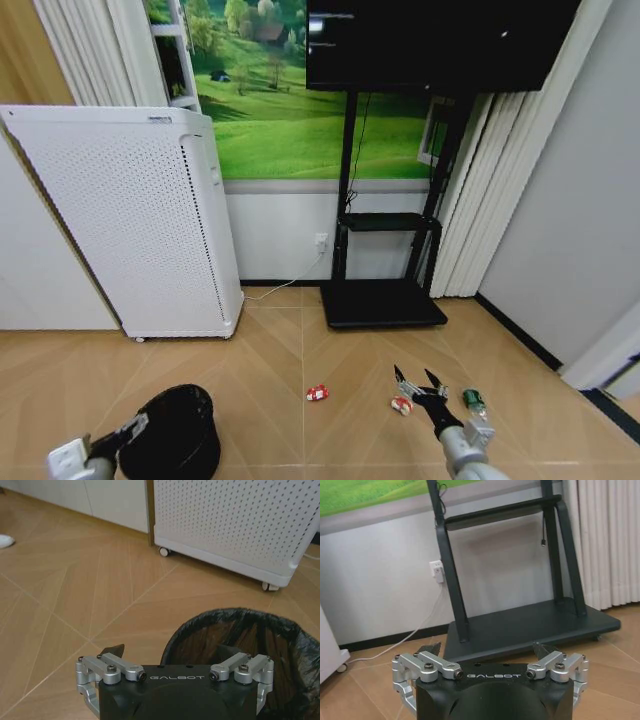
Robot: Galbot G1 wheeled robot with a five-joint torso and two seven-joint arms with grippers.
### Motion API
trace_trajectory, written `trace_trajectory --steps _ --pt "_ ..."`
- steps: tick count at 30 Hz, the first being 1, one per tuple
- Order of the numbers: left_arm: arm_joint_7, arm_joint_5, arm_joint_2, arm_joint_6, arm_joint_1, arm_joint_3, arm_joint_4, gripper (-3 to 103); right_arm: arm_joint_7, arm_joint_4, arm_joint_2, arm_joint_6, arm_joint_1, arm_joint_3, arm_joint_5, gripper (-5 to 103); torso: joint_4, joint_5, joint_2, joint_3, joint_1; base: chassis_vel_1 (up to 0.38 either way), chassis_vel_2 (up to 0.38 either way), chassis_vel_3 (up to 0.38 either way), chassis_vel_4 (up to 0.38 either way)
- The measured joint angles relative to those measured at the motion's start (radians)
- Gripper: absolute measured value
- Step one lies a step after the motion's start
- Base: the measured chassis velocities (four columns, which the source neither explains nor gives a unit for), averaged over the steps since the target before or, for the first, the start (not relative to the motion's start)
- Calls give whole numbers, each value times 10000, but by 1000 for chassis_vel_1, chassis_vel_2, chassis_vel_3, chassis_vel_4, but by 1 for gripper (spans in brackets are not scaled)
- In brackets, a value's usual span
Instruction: Pick up the trash bin and place the garbage on the floor into it.
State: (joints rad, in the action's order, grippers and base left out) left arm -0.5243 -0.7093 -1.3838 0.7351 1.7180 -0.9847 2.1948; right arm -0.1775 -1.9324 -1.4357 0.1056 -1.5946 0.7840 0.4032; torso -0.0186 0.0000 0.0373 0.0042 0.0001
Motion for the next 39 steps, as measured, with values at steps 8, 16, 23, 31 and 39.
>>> trace_trajectory --steps 8,16,23,31,39 --pt "630 -68 257 135 -250 -253 -1346 100 131 220 -42 -73 122 -72 -122 100 4 0 25 23 0 0 0 0 0" --pt "2105 1090 606 -797 -984 44 -2838 100 236 531 -48 -398 91 -82 -182 100 2 -1 50 43 -1 0 0 0 0" --pt "2653 1425 419 -1092 -1091 360 -3125 94 277 610 -144 -499 96 -86 -259 100 4 6 62 53 0 0 0 0 0" --pt "2639 1153 443 -1119 -1182 413 -3213 66 279 573 -325 -463 171 -196 -546 100 3 4 71 60 -1 0 0 0 0" --pt "2826 844 633 -1142 -1070 84 -3274 34 271 544 -587 -285 378 -465 -1102 100 5 -8 77 68 -1 0 0 0 0"
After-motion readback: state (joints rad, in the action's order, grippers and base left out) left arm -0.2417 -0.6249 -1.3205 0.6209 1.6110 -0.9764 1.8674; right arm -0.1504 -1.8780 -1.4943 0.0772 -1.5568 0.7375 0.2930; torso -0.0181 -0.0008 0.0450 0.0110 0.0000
